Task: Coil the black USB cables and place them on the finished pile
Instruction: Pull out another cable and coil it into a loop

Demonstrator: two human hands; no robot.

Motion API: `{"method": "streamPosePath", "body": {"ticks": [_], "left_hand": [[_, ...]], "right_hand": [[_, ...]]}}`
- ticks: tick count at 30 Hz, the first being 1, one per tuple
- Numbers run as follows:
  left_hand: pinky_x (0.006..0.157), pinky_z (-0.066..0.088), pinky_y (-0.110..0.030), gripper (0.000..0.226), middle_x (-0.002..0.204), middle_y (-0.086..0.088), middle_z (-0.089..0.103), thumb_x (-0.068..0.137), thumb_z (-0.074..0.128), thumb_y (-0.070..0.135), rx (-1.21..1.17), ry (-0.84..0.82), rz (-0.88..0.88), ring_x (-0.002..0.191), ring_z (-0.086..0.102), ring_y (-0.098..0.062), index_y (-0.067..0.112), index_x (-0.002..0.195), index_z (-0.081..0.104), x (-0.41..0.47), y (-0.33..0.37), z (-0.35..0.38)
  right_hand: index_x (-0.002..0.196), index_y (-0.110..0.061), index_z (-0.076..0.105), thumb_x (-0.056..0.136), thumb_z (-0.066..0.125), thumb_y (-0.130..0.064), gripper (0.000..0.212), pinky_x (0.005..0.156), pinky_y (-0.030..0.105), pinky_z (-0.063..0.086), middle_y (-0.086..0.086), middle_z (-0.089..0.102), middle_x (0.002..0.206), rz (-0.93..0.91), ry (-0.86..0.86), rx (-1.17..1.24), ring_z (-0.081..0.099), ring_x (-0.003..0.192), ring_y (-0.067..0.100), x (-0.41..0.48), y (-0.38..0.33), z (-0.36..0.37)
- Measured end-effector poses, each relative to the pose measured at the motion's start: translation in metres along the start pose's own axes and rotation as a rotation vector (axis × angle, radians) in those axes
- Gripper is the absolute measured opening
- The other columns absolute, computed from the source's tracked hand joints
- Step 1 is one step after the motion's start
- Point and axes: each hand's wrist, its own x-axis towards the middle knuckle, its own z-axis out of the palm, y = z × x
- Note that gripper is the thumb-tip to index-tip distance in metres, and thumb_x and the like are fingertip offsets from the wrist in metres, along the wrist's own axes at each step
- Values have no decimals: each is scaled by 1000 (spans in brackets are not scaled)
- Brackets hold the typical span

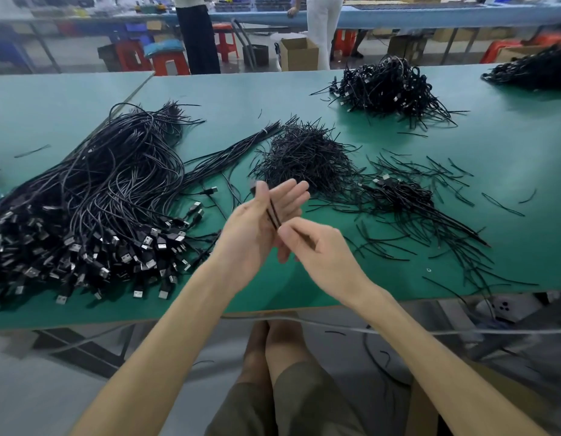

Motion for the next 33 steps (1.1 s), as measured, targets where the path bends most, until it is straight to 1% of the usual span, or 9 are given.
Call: {"method": "streamPosePath", "body": {"ticks": [2,5,11,16,18,20,24,28,33], "left_hand": [[76,56,-21,45,104,1,74,110,31,37,-260,25,-12,88,71,-10,5,123,60,-1,13,-5],[50,25,-20,32,62,13,40,104,45,42,-212,11,-5,47,31,-4,20,87,61,-7,30,-16],[50,34,-15,39,54,8,53,106,49,34,1041,-331,-46,47,43,-6,22,76,72,-19,13,-14],[76,51,-37,32,97,-3,73,107,46,35,1333,15,87,83,65,-27,13,118,68,-8,-13,-22],[68,44,-25,30,84,13,67,108,45,32,1214,83,174,72,57,-8,13,110,68,-5,-13,-21],[86,46,-16,26,98,22,70,108,44,29,904,104,193,94,63,6,20,105,68,-2,-17,-12],[90,50,-24,33,126,7,71,103,48,40,314,283,95,119,65,-4,23,124,67,-2,-19,0],[104,50,-33,45,136,-10,66,109,36,30,-24,255,158,126,63,-21,0,138,54,0,-1,-4],[67,51,-24,37,80,1,64,108,43,33,-11,92,150,64,60,-15,9,100,70,-9,24,-7]], "right_hand": [[84,-12,66,106,54,-26,29,70,20,43,-3,69,78,30,-61,-54,61,73,7,-5,10,0],[92,-10,66,105,52,-32,29,79,32,45,-2,64,89,36,-160,-364,59,84,15,-5,27,-13],[89,-7,68,97,64,-29,25,82,40,42,6,62,87,-120,40,-736,58,89,28,15,32,-41],[95,-8,73,99,64,-19,15,83,35,44,3,65,92,-128,131,-523,60,90,22,26,15,-29],[103,-7,76,100,62,-11,15,78,24,47,5,69,94,-42,194,-189,63,84,16,24,7,-22],[116,-8,74,100,59,-6,22,77,20,51,5,72,101,40,222,4,68,83,11,20,2,-13],[133,-10,65,101,58,-7,33,79,22,53,2,71,106,32,116,15,70,91,12,11,0,8],[111,-12,74,100,61,-9,18,81,29,55,-1,74,91,31,97,-56,69,82,11,7,14,10],[100,-6,75,99,58,-1,18,90,40,52,-1,71,94,78,-5,-275,67,89,19,7,40,-10]]}}
